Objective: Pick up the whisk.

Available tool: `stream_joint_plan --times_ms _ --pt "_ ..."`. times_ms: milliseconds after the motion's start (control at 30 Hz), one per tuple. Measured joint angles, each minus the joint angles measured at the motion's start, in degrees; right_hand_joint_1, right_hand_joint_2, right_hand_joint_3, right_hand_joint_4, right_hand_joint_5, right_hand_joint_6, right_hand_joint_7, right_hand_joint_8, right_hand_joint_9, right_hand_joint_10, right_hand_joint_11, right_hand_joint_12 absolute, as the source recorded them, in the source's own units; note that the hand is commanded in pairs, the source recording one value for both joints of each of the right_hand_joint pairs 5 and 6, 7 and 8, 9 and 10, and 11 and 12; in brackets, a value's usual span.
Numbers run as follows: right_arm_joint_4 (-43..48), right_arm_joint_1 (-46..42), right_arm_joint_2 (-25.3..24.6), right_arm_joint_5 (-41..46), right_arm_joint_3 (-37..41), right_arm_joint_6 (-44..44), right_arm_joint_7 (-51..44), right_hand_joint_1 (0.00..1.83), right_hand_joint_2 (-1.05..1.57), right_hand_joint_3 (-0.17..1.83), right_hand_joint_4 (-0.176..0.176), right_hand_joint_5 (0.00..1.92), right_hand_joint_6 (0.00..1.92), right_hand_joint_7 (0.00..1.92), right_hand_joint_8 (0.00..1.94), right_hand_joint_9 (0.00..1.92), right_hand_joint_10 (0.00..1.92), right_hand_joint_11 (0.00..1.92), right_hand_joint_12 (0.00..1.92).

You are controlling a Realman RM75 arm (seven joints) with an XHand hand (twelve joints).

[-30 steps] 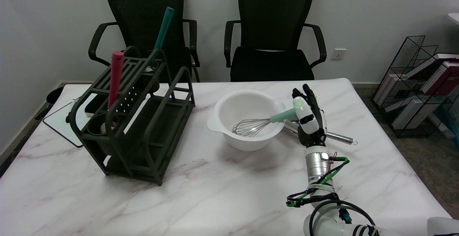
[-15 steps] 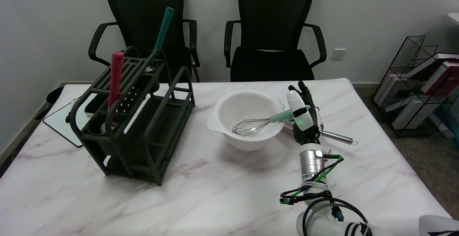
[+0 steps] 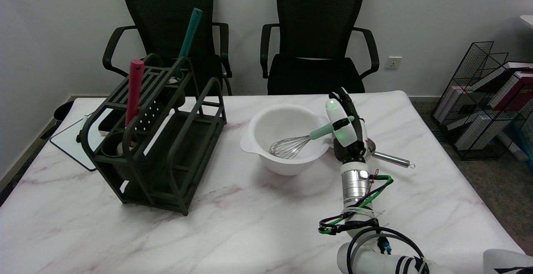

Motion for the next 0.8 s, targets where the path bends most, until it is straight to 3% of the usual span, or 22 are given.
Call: stream_joint_plan --times_ms 567,800 --pt "-3.87 1.34 -0.21 0.00 -0.39 -0.46 -2.10 0.82 0.55 0.76 0.000 0.51 0.51 0.35 0.35 0.20 0.20 0.01 0.01" --pt "-5.31 1.73 -0.26 -0.17 -0.54 -1.53 -2.24 0.84 0.58 0.74 0.000 0.57 0.57 0.35 0.35 0.26 0.26 0.26 0.26"
